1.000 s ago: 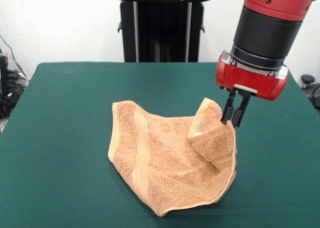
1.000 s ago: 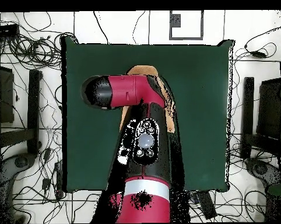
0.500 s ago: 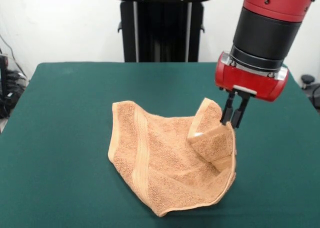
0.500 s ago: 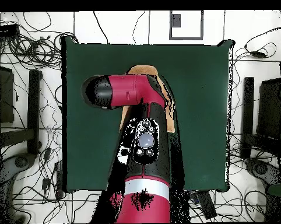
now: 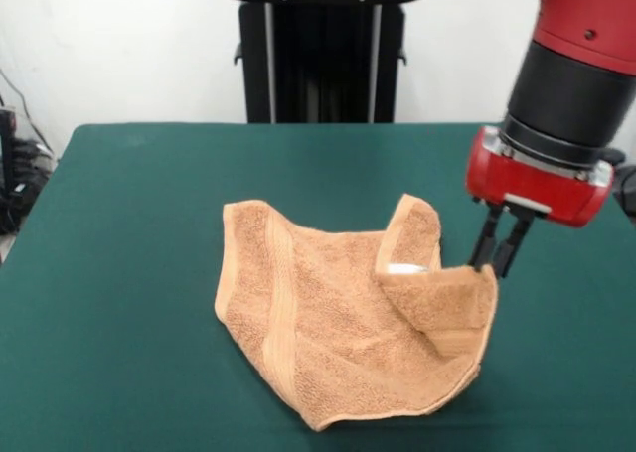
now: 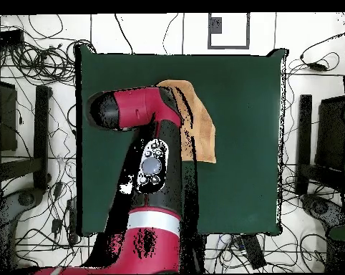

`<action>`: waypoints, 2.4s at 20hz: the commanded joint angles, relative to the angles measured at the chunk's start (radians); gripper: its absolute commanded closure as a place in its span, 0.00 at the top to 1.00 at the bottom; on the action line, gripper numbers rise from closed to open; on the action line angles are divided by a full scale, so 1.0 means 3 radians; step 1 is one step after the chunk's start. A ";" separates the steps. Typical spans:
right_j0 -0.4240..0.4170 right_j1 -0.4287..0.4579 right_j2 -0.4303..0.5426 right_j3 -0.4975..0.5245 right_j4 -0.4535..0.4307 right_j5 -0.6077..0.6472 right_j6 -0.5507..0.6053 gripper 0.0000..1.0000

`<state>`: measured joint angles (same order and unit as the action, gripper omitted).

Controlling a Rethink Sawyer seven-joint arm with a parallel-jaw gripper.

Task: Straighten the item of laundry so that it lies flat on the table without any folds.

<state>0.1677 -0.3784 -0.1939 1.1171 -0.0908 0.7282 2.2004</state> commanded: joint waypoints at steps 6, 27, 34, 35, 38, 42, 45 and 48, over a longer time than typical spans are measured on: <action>0.0201 0.0402 0.0045 -0.0372 0.0237 0.0252 0.0817 0.00; 0.0501 0.0729 -0.0423 -0.0527 0.0638 0.0374 0.1271 0.00; 0.0189 -0.0159 0.0048 0.0292 0.0724 0.0392 0.0245 0.00; 0.0119 -0.0281 0.0131 0.0378 0.0753 0.0451 0.0111 0.00; -0.0087 -0.0575 0.0371 0.0580 0.0854 0.0642 -0.0176 0.00; -0.0272 -0.0699 0.0588 0.0638 0.0888 0.0767 -0.0281 0.00; -0.0330 -0.0658 0.0684 0.0573 0.0869 0.0774 -0.0180 0.00; -0.0311 -0.0569 0.0689 0.0479 0.0804 0.0715 -0.0022 0.00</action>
<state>0.0692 -0.5340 -0.1874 1.1464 0.1315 0.8530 2.3331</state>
